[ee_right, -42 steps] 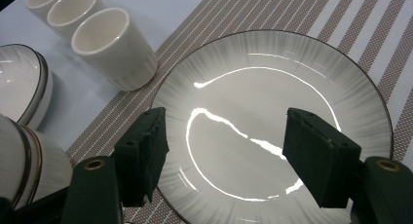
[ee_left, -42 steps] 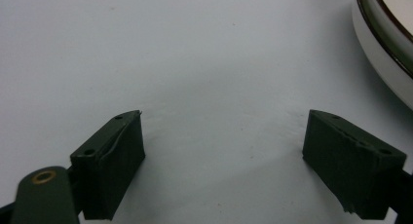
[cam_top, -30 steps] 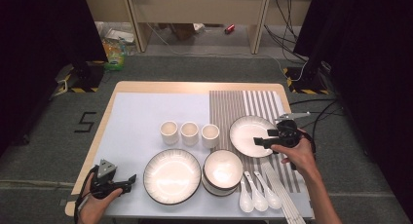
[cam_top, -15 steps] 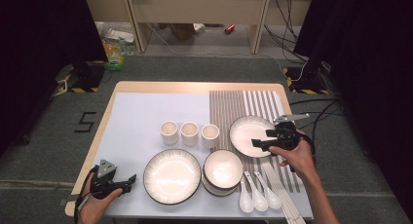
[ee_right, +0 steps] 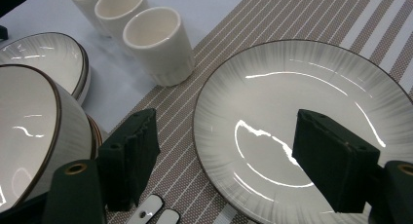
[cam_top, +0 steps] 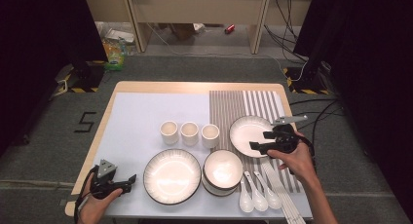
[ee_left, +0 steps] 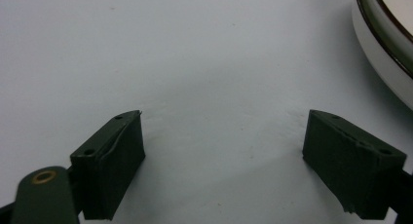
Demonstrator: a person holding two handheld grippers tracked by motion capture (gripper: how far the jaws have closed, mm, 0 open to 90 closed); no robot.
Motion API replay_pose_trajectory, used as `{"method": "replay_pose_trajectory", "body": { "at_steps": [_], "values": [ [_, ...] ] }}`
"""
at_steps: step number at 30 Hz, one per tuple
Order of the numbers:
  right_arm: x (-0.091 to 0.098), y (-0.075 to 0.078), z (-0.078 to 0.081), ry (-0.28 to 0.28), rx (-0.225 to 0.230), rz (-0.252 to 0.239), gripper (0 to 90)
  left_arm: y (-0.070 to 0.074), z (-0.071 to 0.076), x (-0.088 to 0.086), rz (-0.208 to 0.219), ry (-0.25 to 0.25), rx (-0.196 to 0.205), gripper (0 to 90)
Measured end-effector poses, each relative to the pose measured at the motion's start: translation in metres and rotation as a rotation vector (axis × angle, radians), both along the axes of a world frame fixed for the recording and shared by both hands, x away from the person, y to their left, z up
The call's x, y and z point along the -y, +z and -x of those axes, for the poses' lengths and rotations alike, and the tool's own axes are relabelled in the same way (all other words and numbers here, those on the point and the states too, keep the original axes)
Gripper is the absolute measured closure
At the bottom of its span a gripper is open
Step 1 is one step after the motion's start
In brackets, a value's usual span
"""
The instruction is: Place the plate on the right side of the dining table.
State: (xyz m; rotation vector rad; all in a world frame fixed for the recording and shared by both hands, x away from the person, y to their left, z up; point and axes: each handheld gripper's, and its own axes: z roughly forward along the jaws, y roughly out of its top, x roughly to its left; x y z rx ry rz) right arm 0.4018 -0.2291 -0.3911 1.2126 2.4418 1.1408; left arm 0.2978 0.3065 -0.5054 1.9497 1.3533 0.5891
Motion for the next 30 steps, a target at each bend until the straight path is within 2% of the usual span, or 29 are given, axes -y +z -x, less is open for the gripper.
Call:
{"method": "replay_pose_trajectory", "body": {
  "at_steps": [30],
  "values": [
    [-0.016, 0.014, 0.014, 0.054, 0.025, -0.007, 26.3, 0.000, 0.000, 0.000, -0.004, -0.001, -0.001, 14.1]
  ]
}}
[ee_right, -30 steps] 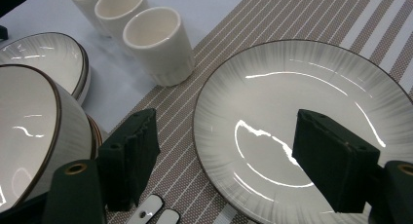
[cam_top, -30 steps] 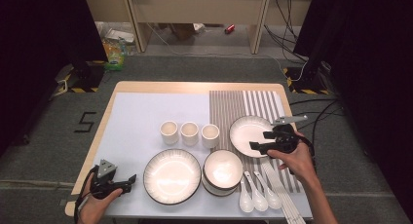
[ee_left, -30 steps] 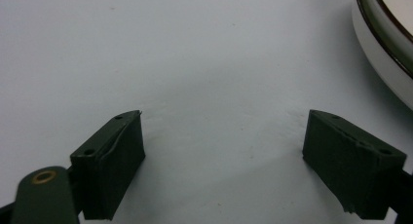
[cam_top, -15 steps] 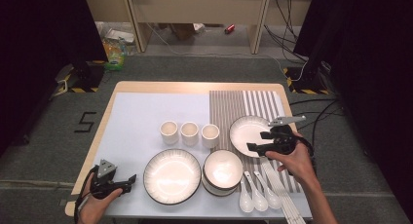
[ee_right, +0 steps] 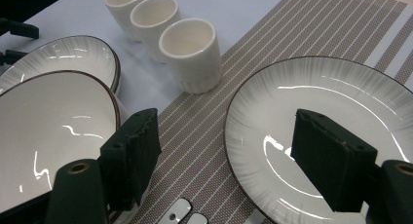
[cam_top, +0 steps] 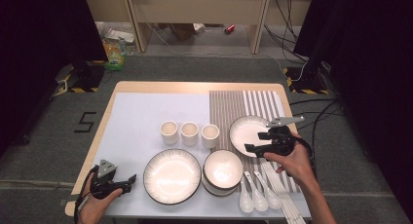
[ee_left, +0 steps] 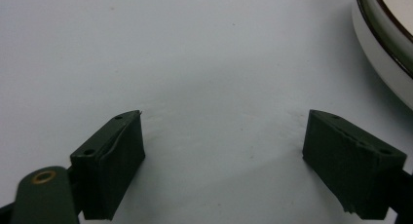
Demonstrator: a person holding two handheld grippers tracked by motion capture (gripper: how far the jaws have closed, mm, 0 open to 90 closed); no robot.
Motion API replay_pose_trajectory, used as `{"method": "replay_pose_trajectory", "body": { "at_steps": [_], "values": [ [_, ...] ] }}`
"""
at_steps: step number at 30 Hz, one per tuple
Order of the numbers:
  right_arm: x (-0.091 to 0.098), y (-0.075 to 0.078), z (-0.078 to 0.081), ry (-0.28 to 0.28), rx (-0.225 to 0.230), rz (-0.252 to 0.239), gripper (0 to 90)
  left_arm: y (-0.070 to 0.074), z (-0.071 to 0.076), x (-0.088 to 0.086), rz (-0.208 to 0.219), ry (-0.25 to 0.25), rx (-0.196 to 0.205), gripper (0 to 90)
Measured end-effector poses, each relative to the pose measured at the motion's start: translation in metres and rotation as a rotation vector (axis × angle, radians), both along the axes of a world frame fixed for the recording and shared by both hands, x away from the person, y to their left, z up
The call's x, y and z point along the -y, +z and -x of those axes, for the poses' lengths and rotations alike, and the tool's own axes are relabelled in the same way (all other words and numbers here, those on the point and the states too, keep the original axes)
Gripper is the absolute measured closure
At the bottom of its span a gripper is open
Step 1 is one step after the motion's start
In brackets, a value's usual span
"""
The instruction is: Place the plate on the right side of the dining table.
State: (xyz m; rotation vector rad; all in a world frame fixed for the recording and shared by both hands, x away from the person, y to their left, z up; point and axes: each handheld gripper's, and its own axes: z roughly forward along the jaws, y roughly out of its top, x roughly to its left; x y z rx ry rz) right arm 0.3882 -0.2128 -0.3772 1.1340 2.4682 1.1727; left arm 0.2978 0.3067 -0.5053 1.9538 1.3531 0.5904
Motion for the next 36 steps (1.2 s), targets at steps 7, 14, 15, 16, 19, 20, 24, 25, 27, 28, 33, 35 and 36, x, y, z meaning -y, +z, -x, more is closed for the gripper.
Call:
{"method": "replay_pose_trajectory", "body": {
  "at_steps": [7, 14, 15, 16, 19, 20, 24, 25, 27, 28, 33, 35, 36],
  "values": [
    [-0.005, 0.004, 0.003, 0.017, 0.000, -0.010, 26.6, 0.000, 0.000, 0.000, -0.002, -0.001, -0.001, 14.1],
    [-0.011, 0.001, 0.007, 0.045, -0.005, -0.012, 26.7, 0.000, 0.000, 0.000, 0.002, 0.000, 0.000, 14.1],
    [-0.012, 0.001, 0.007, 0.048, -0.006, -0.014, 26.7, 0.000, 0.000, 0.000, 0.002, -0.001, 0.000, 14.1],
    [-0.012, 0.001, 0.008, 0.049, -0.004, -0.016, 26.8, 0.000, 0.000, 0.000, 0.003, -0.001, 0.000, 14.1],
    [-0.014, 0.002, 0.008, 0.057, -0.001, -0.022, 27.0, 0.000, 0.000, 0.000, 0.004, -0.002, 0.000, 14.1],
    [-0.014, 0.003, 0.009, 0.056, -0.005, -0.026, 27.0, 0.000, 0.000, 0.000, 0.004, -0.002, 0.000, 14.1],
    [-0.019, 0.004, 0.009, 0.069, 0.001, -0.029, 27.3, 0.000, 0.000, -0.001, 0.006, -0.003, 0.000, 14.0],
    [-0.020, 0.004, 0.009, 0.071, 0.000, -0.026, 27.3, 0.000, -0.001, 0.000, 0.007, -0.001, 0.002, 14.0],
    [-0.023, 0.002, 0.010, 0.083, -0.009, -0.025, 27.3, -0.001, -0.001, 0.000, 0.006, 0.000, 0.005, 14.0],
    [-0.024, 0.002, 0.010, 0.088, -0.006, -0.021, 27.4, -0.001, -0.001, 0.000, 0.007, 0.000, 0.004, 14.0],
    [-0.030, 0.000, 0.011, 0.113, -0.014, -0.022, 28.0, -0.001, -0.001, 0.000, 0.007, -0.001, 0.003, 14.0],
    [-0.032, -0.001, 0.011, 0.122, -0.022, -0.024, 28.2, -0.001, -0.001, 0.000, 0.007, -0.001, 0.003, 14.0],
    [-0.033, -0.001, 0.012, 0.128, -0.022, -0.024, 28.4, -0.001, -0.001, 0.000, 0.008, -0.001, 0.003, 14.0]
  ]
}}
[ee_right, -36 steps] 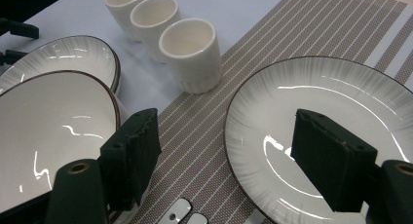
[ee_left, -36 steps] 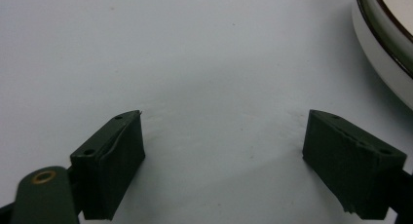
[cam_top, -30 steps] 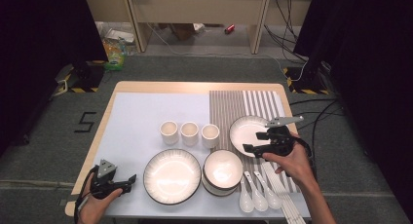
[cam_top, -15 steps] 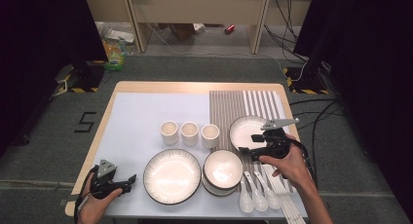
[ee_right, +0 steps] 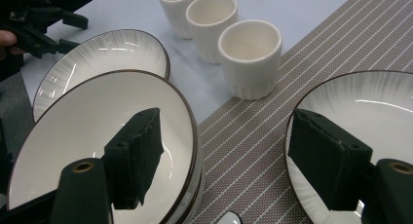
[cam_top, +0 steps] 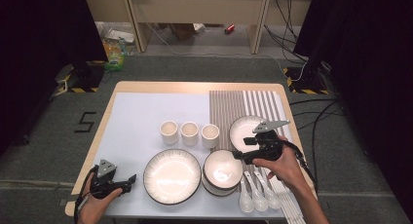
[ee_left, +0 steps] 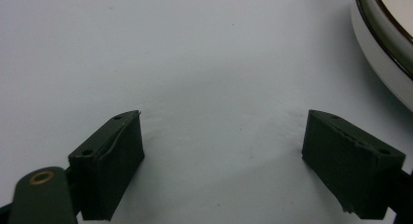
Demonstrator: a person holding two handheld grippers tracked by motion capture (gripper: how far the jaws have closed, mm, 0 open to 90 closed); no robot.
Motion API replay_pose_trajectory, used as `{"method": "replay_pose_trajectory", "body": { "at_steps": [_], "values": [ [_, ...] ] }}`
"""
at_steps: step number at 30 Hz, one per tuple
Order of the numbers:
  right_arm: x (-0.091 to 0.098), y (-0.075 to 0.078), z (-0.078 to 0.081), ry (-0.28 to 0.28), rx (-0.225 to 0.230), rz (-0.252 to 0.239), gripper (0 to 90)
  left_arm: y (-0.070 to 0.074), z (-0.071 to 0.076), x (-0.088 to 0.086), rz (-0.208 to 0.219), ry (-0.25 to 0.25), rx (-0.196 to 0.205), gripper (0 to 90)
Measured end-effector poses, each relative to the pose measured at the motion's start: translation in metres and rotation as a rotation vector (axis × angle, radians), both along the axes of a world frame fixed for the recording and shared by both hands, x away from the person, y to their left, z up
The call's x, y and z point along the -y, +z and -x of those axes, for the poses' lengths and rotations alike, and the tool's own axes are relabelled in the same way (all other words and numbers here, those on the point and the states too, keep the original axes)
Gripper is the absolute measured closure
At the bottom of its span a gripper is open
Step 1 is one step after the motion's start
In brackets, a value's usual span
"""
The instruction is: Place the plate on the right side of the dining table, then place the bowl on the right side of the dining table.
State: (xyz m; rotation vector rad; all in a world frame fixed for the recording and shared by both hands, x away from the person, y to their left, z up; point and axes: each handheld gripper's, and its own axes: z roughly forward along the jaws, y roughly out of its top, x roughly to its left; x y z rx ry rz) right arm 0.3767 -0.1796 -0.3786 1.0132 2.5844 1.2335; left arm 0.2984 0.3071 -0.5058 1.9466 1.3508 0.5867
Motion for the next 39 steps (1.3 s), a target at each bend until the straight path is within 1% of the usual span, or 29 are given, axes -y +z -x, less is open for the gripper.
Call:
{"method": "replay_pose_trajectory", "body": {
  "at_steps": [12, 25, 28, 29, 30, 34, 39],
  "values": [
    [-0.006, -0.005, 0.002, 0.016, -0.007, 0.015, 29.1, 0.000, 0.000, 0.000, 0.000, 0.000, 0.000, 13.9],
    [-0.015, -0.011, 0.003, 0.037, -0.029, 0.033, 29.5, 0.000, 0.000, 0.000, -0.003, -0.002, -0.004, 14.0],
    [-0.016, -0.012, 0.004, 0.045, -0.030, 0.038, 30.9, 0.000, 0.000, 0.000, -0.004, -0.001, -0.004, 14.0],
    [-0.016, -0.013, 0.004, 0.048, -0.025, 0.042, 31.4, 0.000, 0.000, 0.000, -0.004, -0.001, -0.003, 14.0],
    [-0.017, -0.013, 0.004, 0.049, -0.032, 0.045, 32.0, 0.000, 0.000, 0.000, -0.004, -0.001, -0.003, 14.0],
    [-0.018, -0.015, 0.003, 0.059, -0.031, 0.055, 34.2, 0.000, 0.000, 0.000, -0.004, -0.001, -0.003, 14.0],
    [-0.019, -0.016, 0.001, 0.070, -0.031, 0.065, 39.1, 0.000, 0.001, 0.000, -0.007, 0.000, -0.003, 14.0]
  ]
}}
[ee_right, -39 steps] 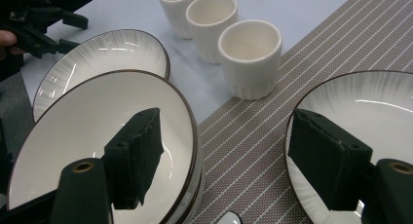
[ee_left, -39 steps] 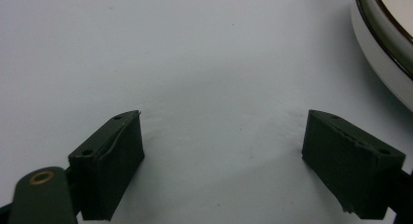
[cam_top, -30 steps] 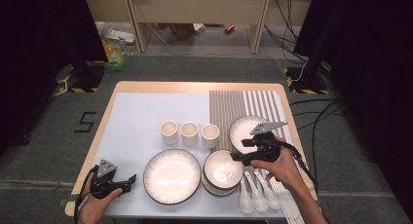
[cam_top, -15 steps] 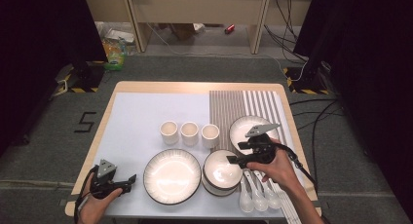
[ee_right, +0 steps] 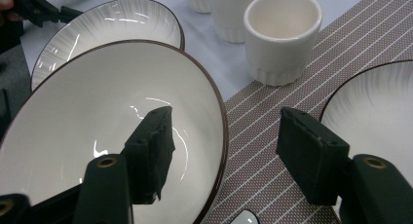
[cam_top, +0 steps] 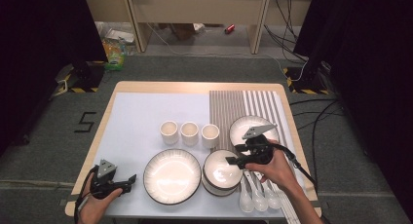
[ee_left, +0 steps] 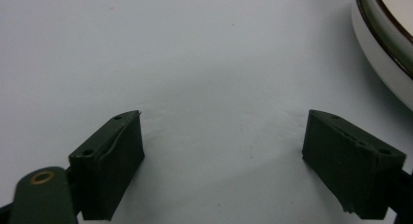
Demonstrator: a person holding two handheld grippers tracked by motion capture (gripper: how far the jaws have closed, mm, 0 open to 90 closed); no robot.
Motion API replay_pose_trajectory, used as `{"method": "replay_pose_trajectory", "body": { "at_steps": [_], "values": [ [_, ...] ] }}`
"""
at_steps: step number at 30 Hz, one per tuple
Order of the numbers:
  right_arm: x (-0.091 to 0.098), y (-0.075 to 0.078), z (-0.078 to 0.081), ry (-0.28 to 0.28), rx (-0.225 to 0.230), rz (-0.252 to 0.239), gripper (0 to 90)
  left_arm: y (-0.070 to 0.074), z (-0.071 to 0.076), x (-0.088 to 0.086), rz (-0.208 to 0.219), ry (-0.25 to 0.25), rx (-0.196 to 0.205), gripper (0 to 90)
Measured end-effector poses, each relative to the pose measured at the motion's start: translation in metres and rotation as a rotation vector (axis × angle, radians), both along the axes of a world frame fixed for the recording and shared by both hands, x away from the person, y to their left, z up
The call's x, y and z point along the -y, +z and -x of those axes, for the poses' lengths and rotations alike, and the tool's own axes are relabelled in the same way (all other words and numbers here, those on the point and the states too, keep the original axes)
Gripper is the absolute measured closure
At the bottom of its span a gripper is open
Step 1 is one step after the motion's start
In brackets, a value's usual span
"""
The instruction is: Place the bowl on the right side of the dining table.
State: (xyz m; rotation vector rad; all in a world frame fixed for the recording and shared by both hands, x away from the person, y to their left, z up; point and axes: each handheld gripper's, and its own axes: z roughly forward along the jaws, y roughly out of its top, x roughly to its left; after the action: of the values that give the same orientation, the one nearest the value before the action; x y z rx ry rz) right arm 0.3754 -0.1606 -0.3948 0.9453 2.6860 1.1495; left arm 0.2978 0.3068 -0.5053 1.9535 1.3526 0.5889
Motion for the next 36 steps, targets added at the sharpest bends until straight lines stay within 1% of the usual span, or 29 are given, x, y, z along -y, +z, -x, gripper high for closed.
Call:
{"method": "replay_pose_trajectory", "body": {
  "at_steps": [8, 13, 16, 18, 24, 26, 30, 32, 34, 36],
  "values": [
    [-0.002, -0.003, 0.001, 0.023, 0.005, 0.013, 47.2, 0.000, 0.000, 0.000, -0.005, 0.000, 0.001, 14.0],
    [-0.003, -0.004, 0.002, 0.040, 0.004, 0.020, 53.9, 0.000, 0.000, 0.000, -0.005, -0.001, 0.000, 14.0],
    [-0.004, -0.005, 0.000, 0.041, -0.002, 0.030, 56.6, 0.000, 0.000, 0.000, -0.005, -0.001, 0.000, 14.0],
    [-0.005, -0.006, 0.000, 0.044, -0.001, 0.037, 58.6, 0.000, 0.000, 0.001, -0.005, 0.005, 0.010, 14.0],
    [-0.007, -0.009, -0.002, 0.071, -0.017, 0.039, 64.5, 0.000, 0.000, 0.001, -0.003, 0.006, 0.009, 14.0],
    [-0.007, -0.009, -0.003, 0.071, -0.019, 0.047, 66.0, 0.000, 0.000, 0.000, -0.005, 0.000, 0.000, 14.0],
    [-0.008, -0.010, -0.003, 0.079, -0.022, 0.053, 67.9, -0.001, 0.000, 0.001, -0.003, 0.006, 0.010, 14.0],
    [-0.008, -0.010, -0.003, 0.078, -0.027, 0.061, 68.6, 0.000, 0.000, 0.000, -0.005, 0.000, 0.000, 14.0],
    [-0.009, -0.011, -0.004, 0.085, -0.025, 0.062, 69.4, 0.000, 0.000, 0.000, -0.006, 0.001, 0.002, 14.0],
    [-0.009, -0.012, -0.005, 0.089, -0.035, 0.059, 70.9, 0.000, 0.000, 0.000, -0.001, 0.002, 0.004, 14.0]
  ]
}}
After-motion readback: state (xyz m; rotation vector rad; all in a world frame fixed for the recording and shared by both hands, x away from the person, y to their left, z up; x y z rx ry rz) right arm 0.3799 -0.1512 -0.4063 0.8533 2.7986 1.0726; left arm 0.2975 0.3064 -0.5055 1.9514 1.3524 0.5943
